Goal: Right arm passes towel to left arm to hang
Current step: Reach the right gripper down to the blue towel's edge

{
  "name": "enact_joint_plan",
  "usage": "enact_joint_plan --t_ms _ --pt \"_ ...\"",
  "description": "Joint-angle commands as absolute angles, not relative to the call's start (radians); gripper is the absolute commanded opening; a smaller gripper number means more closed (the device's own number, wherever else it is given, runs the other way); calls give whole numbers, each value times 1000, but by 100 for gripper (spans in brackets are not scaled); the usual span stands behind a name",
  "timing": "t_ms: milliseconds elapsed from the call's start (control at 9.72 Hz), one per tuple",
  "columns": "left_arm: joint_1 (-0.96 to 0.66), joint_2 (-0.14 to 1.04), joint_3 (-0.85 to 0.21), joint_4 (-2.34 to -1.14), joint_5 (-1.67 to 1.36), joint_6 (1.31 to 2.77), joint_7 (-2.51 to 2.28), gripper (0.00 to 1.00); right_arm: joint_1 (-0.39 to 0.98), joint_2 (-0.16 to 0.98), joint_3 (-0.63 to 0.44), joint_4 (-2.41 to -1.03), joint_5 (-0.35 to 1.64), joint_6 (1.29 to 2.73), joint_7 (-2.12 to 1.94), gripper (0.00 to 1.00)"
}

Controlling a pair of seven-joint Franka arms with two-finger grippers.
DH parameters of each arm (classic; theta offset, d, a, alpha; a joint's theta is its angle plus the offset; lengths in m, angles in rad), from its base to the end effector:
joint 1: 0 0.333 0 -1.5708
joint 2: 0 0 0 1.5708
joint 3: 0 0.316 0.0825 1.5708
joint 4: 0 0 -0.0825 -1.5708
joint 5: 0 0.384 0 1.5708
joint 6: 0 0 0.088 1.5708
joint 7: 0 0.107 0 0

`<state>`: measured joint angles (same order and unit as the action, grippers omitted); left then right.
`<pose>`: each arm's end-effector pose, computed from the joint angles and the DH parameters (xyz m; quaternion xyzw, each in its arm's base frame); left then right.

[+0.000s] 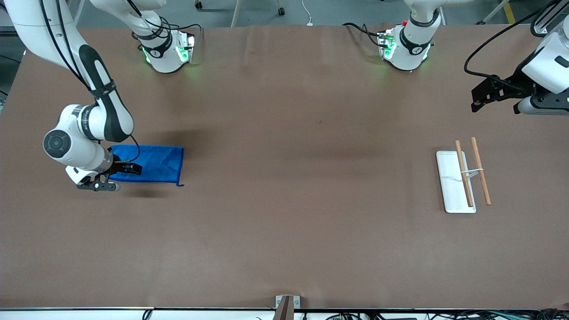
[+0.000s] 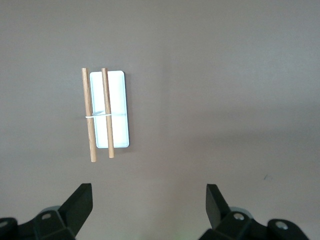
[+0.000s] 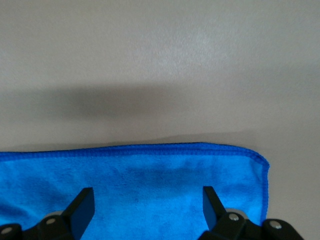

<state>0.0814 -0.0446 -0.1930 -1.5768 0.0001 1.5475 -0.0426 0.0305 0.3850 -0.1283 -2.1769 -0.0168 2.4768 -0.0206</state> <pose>0.5351 -0.0625 0.6435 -0.9994 0.0344 -0.0075 0.0038 0.5508 -0.0549 0.2064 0.9983 -0.0281 -0.0428 0.0266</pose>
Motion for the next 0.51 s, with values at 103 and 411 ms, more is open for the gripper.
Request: enact_joint_plan --t_ms 103,411 --pt "86 -23 -198 -1580 -14 1537 -35 100 18 362 -123 -2264 -18 2534 -20 91" --pt "86 -23 -198 -1580 -14 1537 -35 100 21 377 -121 -2278 -20 2536 -20 80"
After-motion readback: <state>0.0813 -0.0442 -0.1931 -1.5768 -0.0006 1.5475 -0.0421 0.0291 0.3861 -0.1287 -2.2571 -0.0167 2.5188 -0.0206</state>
